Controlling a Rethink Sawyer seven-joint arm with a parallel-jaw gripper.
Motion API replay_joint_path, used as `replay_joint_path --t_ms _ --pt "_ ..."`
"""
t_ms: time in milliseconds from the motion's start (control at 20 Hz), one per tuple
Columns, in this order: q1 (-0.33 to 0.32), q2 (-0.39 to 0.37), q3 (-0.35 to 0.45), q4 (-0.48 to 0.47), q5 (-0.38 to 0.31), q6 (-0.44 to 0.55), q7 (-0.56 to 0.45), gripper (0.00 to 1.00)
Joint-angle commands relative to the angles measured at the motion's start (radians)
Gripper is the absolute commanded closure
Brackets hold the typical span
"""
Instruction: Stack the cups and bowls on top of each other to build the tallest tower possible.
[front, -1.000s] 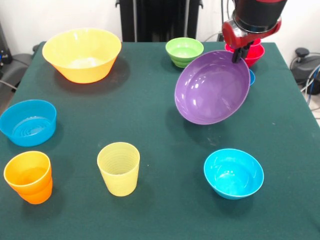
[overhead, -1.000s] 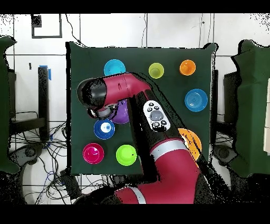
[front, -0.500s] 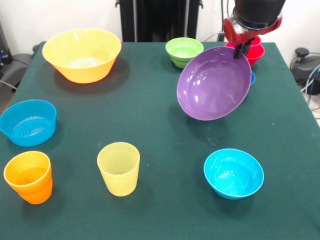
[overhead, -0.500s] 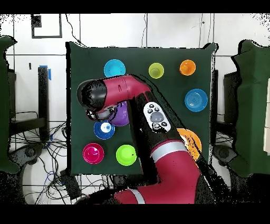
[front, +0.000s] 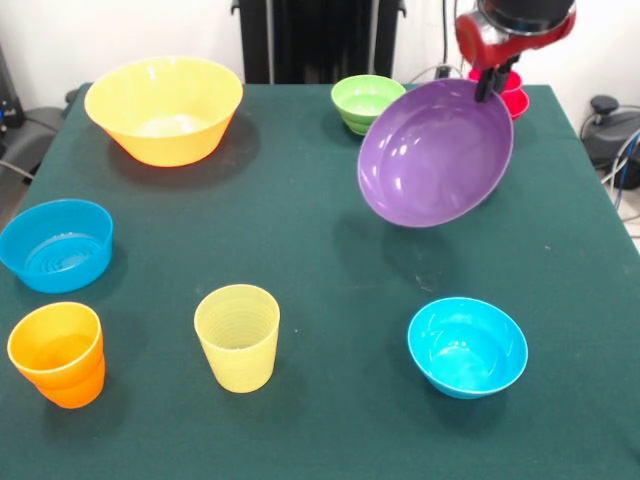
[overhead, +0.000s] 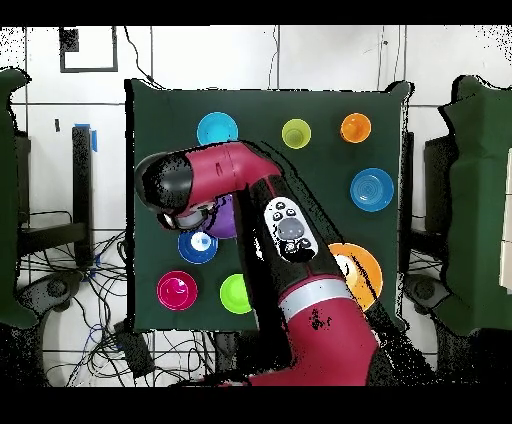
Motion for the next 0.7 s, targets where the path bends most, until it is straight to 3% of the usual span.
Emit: replay_joint_path --t_ms 50,700 --pt "0.050 -0.108 -0.009 0.101 0.038 0.098 0.076 1.00" --pt "0.084 -0.144 -0.045 0.126 0.057 0.148 0.086 1.00"
